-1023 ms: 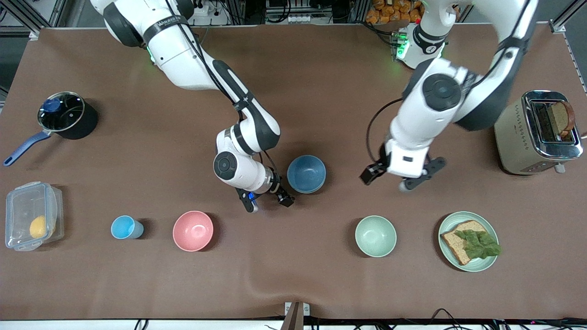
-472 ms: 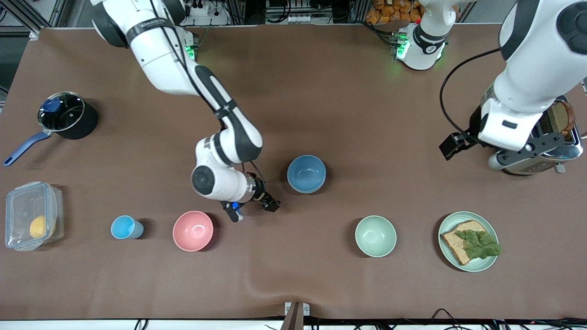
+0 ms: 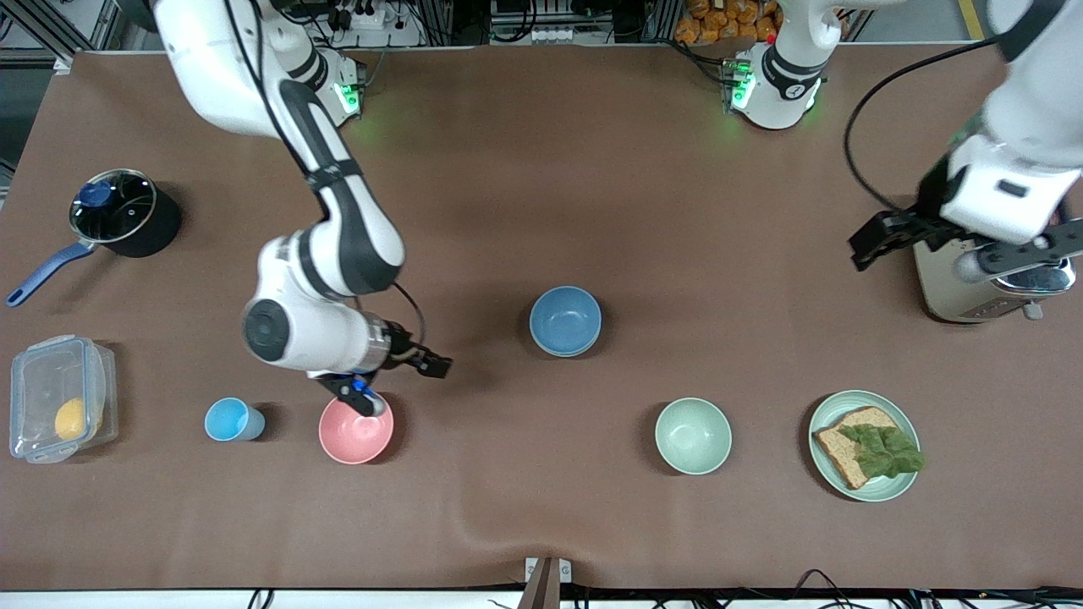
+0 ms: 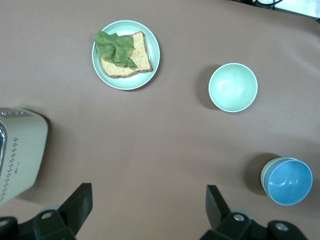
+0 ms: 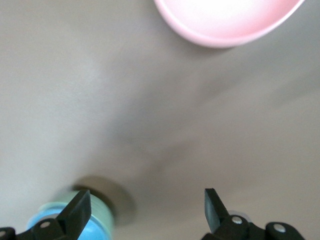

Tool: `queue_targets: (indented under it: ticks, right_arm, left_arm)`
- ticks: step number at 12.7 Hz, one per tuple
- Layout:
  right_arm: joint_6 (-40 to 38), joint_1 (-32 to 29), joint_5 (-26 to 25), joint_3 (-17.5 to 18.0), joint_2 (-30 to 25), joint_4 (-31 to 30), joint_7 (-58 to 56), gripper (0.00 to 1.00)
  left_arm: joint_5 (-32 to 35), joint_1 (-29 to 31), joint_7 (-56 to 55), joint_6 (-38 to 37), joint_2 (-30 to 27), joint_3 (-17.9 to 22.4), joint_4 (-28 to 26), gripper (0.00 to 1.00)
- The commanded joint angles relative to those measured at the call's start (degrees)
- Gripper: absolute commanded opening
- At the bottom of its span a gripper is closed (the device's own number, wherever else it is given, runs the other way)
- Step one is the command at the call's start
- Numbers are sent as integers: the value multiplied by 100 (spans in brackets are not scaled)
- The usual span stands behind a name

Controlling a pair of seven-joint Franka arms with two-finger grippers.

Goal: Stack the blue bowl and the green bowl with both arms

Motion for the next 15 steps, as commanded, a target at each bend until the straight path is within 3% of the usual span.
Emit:
queue_targets:
  ticks: [1,3,4,7,10,12,15]
  right_arm:
    - [-652,-344,-185,-385,-1005,-789,-1527,100]
    - [-998,-660,-710,-598,-1470,-823,-2452,100]
    - [-1225,-967,-1122,-546,-1751,-841,-2699,100]
    - [-1665,-1478,-1564,-440,-2412,-771,-3439,100]
    - [-2245,-1971,-2364,34,-2826,-421,-3458,100]
    - [-2754,-2234,-2532,227,-2800,123,-3458,100]
    - [-2976,-2542,-2770,596,-2922,328,-3440,100]
  left_arm:
    - [-146,-74,222,-215,-304,108,-101,100]
    - [-164,-66,258,-373,-445,82,-137,100]
    - [-164,-83,266,-391,-506,90,-163,100]
    - [-138,-66,791,-435,-858,91,-671,100]
    - [-15,-4,1775,-505,-850,117,-646,100]
    - [38,-4,1813,-575,-841,117,-655,100]
    - [30,109,1822,-593,-736,161,-506,100]
